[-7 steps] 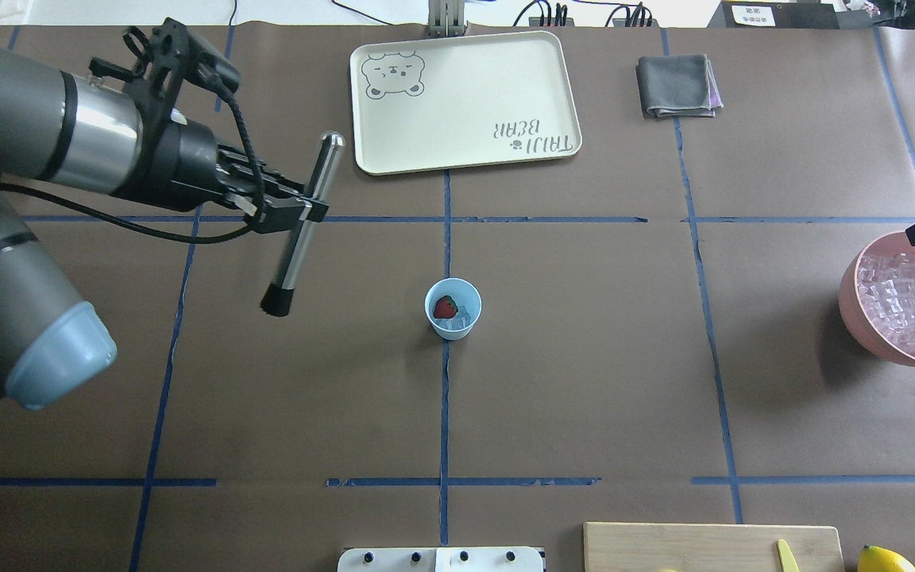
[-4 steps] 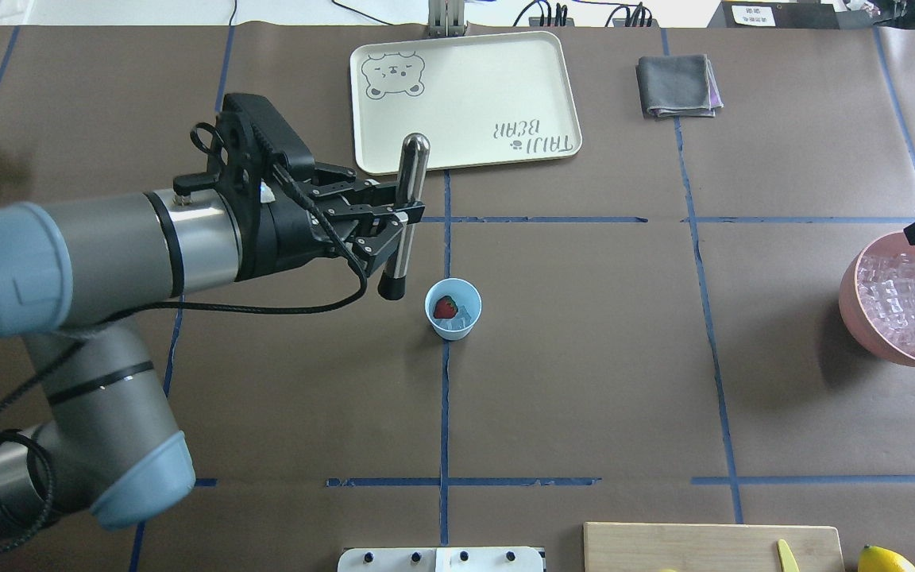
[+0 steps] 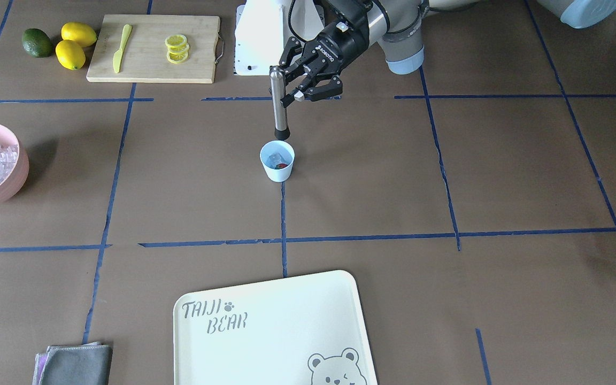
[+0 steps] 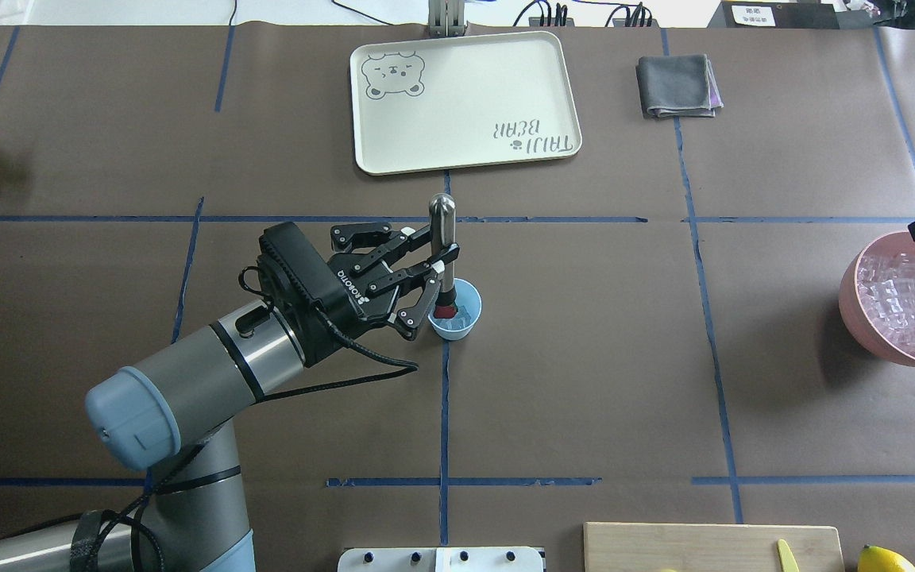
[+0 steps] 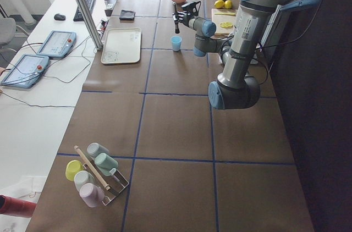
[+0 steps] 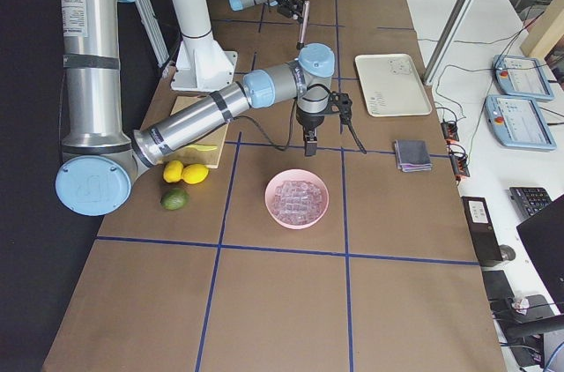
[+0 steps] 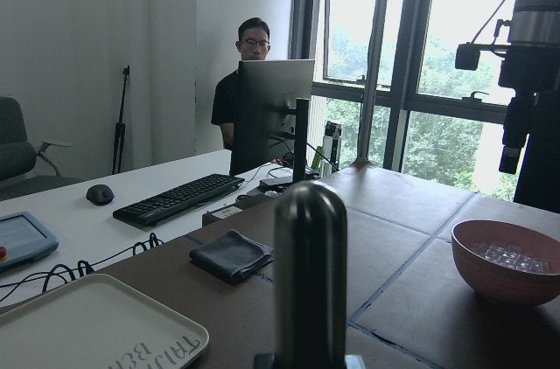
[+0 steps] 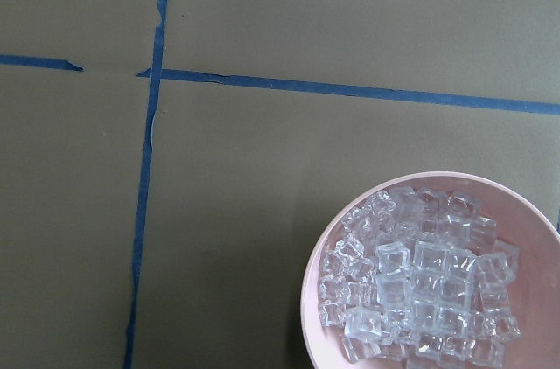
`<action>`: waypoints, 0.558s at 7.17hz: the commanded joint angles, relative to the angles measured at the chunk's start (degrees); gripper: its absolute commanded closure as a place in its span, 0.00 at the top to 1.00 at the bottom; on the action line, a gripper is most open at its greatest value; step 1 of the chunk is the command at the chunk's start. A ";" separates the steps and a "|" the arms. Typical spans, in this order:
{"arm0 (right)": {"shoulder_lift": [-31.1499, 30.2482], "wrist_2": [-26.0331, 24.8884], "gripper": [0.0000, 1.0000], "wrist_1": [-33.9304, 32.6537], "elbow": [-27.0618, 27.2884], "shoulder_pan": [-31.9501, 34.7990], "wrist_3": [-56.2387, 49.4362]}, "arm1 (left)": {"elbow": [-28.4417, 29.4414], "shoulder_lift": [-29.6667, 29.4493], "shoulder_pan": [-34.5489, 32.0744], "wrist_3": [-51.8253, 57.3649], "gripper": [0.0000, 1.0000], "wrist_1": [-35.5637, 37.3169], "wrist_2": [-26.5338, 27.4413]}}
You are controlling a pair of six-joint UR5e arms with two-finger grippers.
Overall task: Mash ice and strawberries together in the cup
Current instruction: 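Lower the muddler into the blue cup and press down on the contents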
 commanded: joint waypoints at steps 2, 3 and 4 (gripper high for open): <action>0.03 0.02 1.00 -0.11 0.30 0.04 0.00 | 5.67 -1.41 0.80 1.31 0.03 -5.79 0.60; 0.03 0.02 1.00 -0.11 0.30 0.04 0.00 | 7.00 -2.03 0.89 1.31 0.03 -6.25 0.69; 0.03 0.02 1.00 -0.11 0.30 0.04 0.00 | 7.18 -2.12 0.89 1.31 0.03 -6.51 0.95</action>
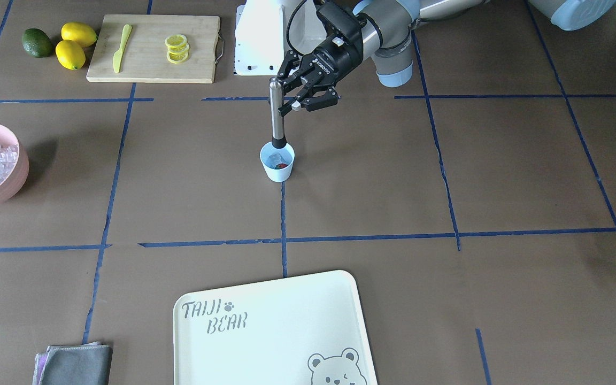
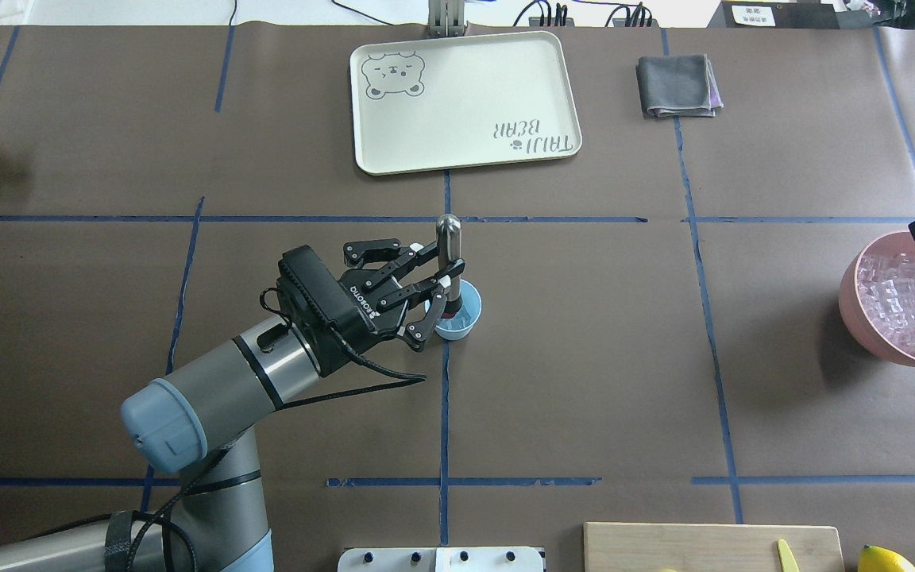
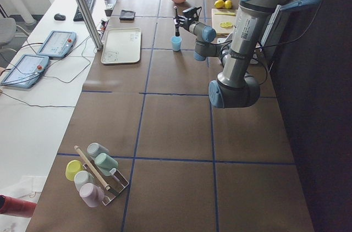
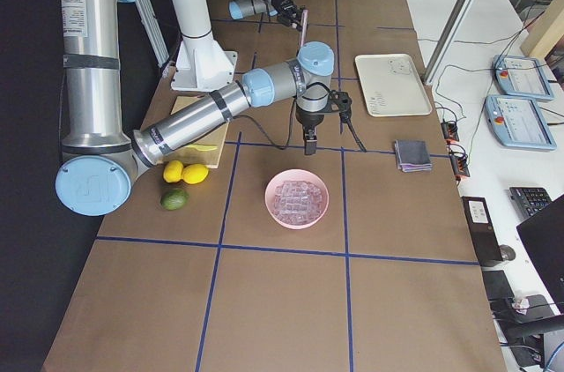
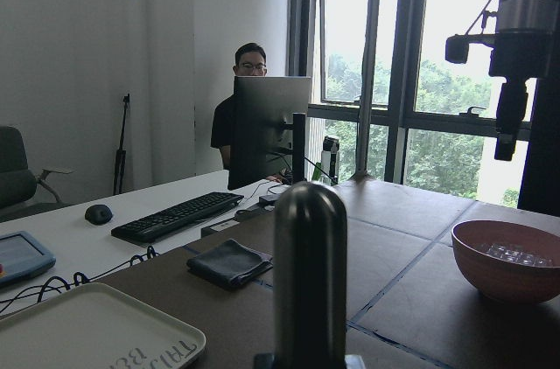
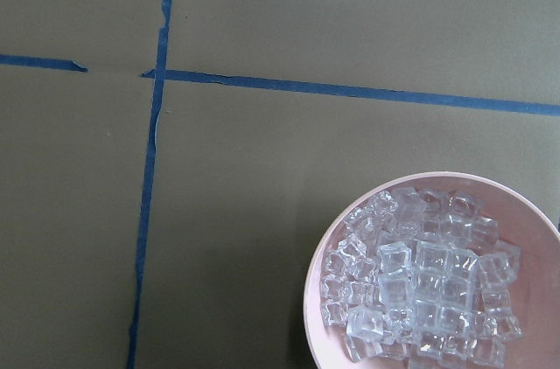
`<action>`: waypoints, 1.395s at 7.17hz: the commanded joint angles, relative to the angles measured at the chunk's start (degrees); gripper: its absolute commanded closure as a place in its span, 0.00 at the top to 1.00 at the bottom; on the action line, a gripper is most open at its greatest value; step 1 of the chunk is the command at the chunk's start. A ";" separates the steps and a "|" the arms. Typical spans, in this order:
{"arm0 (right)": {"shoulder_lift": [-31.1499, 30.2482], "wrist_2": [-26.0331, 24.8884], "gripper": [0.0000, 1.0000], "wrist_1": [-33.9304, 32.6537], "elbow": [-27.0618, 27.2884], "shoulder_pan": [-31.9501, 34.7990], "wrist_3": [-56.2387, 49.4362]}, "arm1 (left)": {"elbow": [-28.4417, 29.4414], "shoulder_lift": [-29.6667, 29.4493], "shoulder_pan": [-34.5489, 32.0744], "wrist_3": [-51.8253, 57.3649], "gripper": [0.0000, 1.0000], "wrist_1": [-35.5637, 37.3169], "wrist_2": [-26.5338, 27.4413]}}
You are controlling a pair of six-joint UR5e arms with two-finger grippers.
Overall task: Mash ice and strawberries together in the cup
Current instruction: 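Lower the muddler into the blue cup and press down on the contents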
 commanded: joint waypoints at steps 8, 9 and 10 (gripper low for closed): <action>0.01 0.00 1.00 0.09 -0.16 0.00 0.00 | 7.71 -2.31 1.81 0.10 0.03 -3.60 0.23; 0.01 0.00 1.00 0.09 -0.16 0.00 0.00 | 7.71 -2.31 1.90 0.10 0.03 -3.60 0.23; 0.01 0.00 1.00 0.00 -0.16 0.00 0.00 | 7.71 -2.40 1.81 0.10 0.03 -3.60 0.23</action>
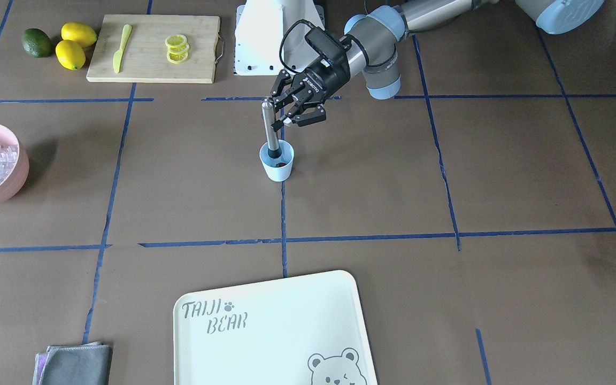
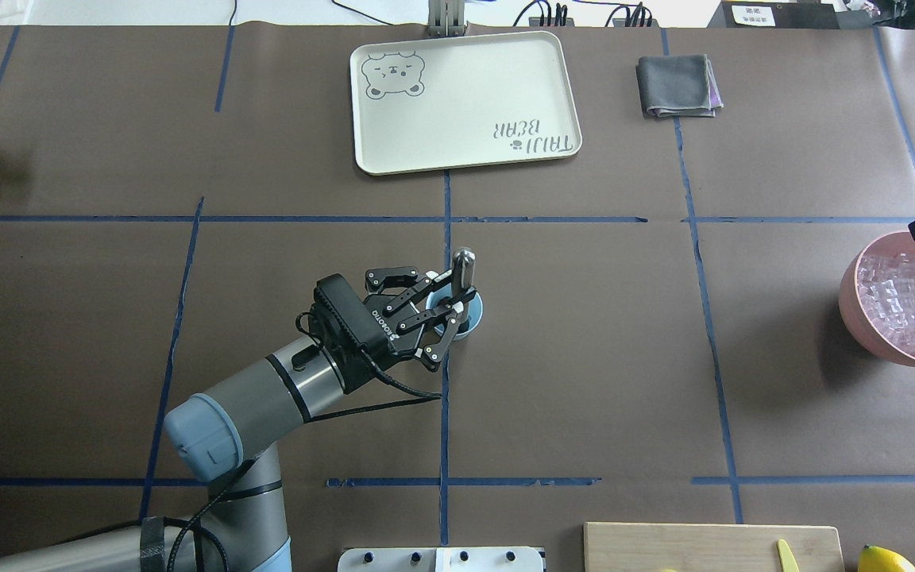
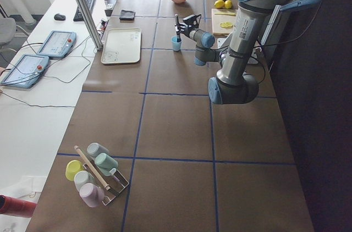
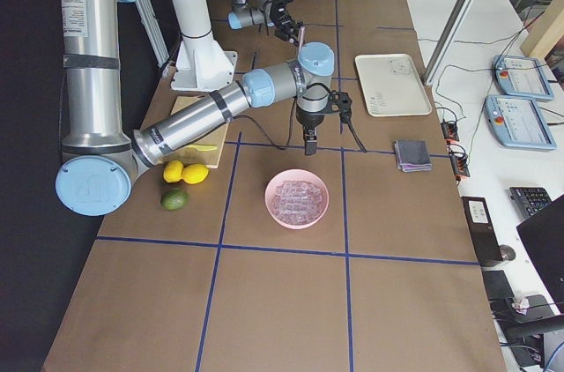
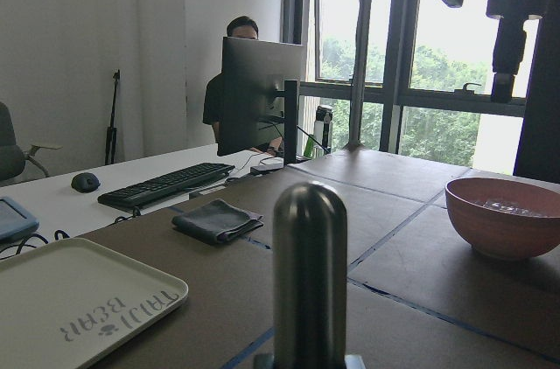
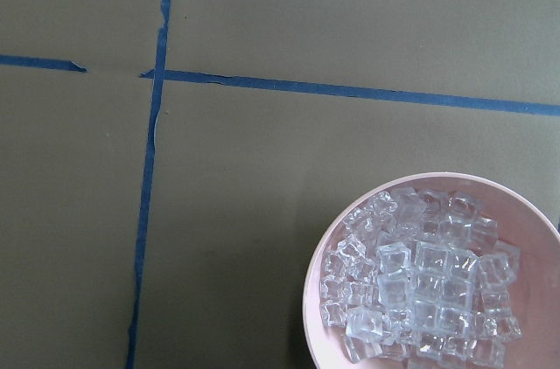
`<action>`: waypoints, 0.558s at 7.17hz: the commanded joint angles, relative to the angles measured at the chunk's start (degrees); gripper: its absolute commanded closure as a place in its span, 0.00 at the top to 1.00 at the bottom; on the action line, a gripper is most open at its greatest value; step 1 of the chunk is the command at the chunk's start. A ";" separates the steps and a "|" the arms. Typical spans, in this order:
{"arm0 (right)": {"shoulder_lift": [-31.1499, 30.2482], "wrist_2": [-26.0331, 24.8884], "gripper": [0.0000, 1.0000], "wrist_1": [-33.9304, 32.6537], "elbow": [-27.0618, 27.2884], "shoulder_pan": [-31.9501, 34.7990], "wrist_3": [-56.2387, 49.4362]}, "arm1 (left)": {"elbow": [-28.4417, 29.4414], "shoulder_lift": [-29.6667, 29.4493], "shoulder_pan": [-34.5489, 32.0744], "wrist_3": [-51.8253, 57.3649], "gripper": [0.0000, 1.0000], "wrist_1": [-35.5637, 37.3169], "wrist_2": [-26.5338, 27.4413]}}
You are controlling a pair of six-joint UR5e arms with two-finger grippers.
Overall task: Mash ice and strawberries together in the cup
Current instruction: 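Lower the muddler into the blue cup and press down on the contents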
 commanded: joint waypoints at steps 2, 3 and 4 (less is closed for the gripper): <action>0.00 0.00 1.00 -0.07 0.00 0.00 0.00 | 0.04 -0.07 -0.03 -0.09 0.03 0.00 0.00; 0.00 0.00 1.00 -0.07 -0.09 0.00 0.00 | 0.04 0.02 0.06 -0.09 0.03 0.00 0.00; 0.00 0.00 1.00 -0.07 -0.09 0.00 0.00 | -0.31 0.02 0.06 -0.09 0.02 0.00 0.00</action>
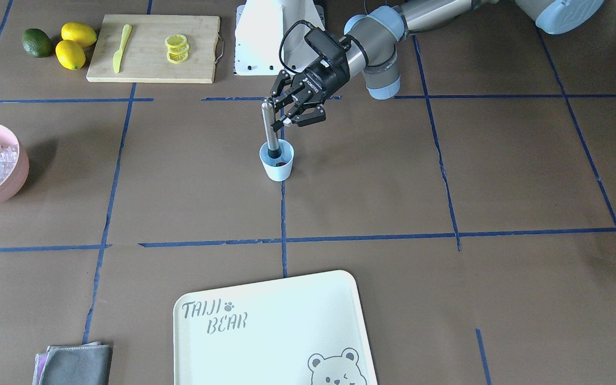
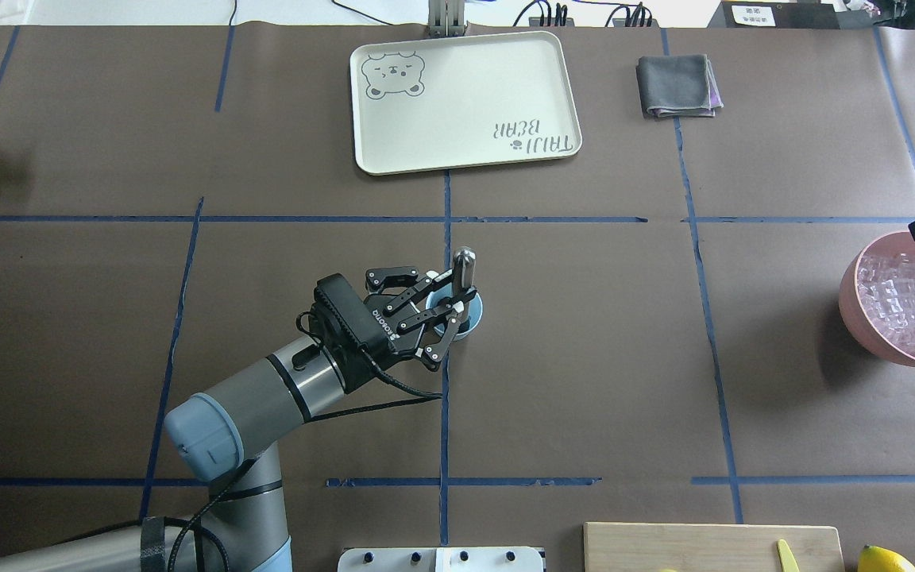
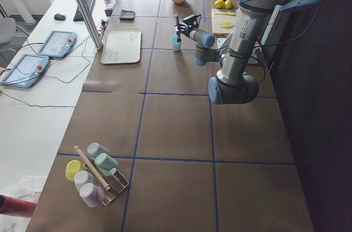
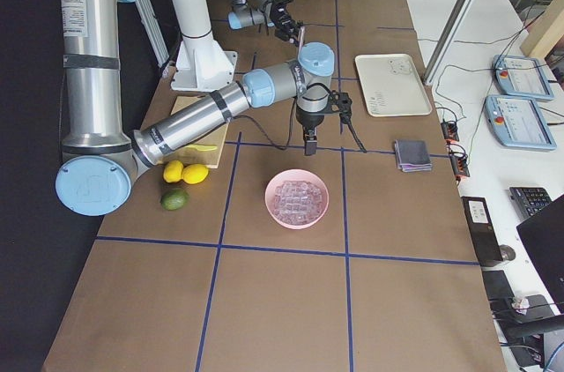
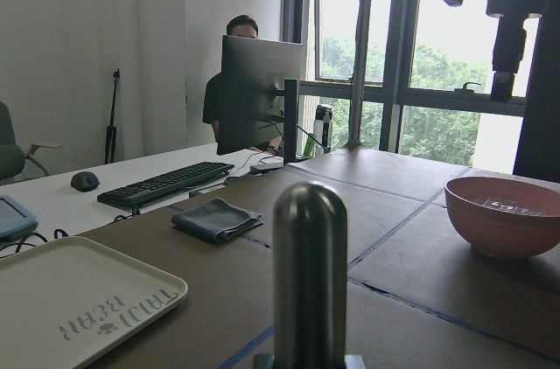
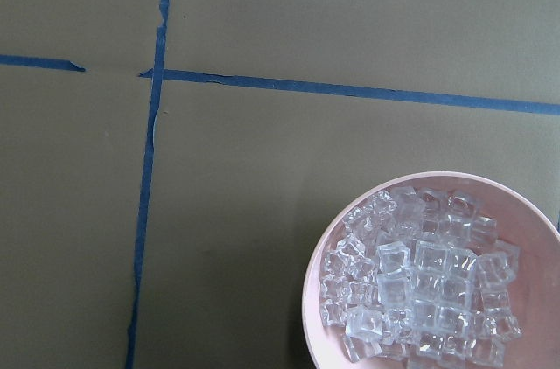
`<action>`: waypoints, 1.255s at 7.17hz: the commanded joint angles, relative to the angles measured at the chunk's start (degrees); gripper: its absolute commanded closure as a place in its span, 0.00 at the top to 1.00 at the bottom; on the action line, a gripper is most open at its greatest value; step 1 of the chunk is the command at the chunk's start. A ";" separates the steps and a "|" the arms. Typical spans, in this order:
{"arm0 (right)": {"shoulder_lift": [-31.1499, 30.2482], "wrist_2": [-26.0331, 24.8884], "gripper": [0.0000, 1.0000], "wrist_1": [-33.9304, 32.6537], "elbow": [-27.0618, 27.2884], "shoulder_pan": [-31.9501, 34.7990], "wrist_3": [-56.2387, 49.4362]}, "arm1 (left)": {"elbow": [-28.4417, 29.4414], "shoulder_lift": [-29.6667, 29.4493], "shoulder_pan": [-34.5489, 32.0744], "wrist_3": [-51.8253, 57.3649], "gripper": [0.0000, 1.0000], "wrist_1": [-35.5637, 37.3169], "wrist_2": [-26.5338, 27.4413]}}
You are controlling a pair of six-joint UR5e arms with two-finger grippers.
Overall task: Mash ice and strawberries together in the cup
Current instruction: 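Lower the muddler into the blue cup and press down on the contents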
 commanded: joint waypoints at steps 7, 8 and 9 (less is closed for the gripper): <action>0.09 -0.09 1.00 0.09 0.06 0.00 -0.09 | -24.75 -0.23 -3.63 -1.06 0.00 43.57 4.75; 0.09 -0.09 1.00 0.09 0.06 0.17 -0.09 | -26.88 -0.14 -6.70 -1.41 0.00 50.73 4.31; 0.00 -0.18 1.00 0.09 0.06 0.26 -0.09 | -26.81 0.64 -9.60 -6.64 0.00 54.72 4.22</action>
